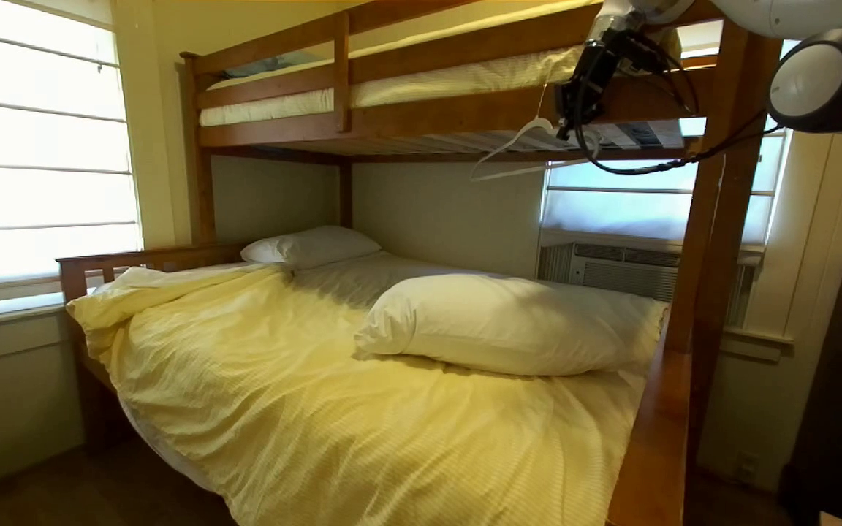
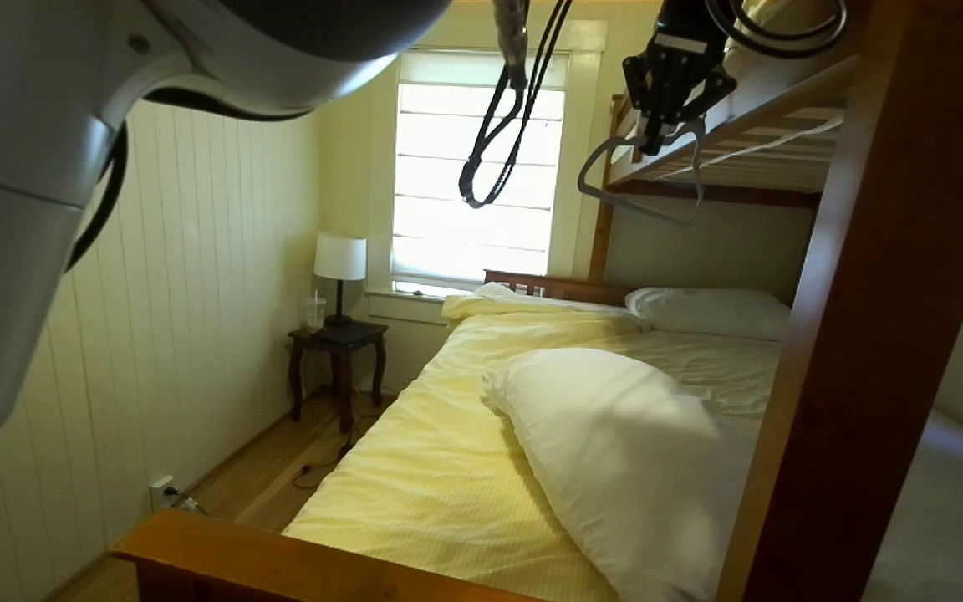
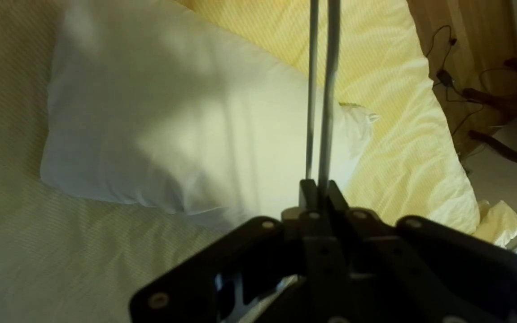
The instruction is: Hang the hanger on the top bunk bed.
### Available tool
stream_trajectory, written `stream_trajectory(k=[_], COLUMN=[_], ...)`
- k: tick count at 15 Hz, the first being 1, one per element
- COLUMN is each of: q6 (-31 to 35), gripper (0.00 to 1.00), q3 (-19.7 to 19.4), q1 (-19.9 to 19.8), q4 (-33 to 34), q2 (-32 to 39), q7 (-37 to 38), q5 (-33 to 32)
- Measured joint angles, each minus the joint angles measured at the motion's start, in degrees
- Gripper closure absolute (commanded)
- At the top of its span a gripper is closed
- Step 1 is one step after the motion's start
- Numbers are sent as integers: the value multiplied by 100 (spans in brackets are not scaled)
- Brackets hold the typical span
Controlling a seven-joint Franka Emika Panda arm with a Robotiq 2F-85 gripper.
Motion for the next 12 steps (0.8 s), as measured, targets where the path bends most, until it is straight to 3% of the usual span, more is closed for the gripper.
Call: stream_trajectory(k=[1,3,6,12], q6=[0,-3,-19,19], gripper=[71,65,45,2], q3=[0,5,3,0], q1=[-1,0,43,402], q4=[13,27,73,293], q2=[11,17,14,-252], q7=[0,0,-2,-35], q5=[0,0,-93,-872])
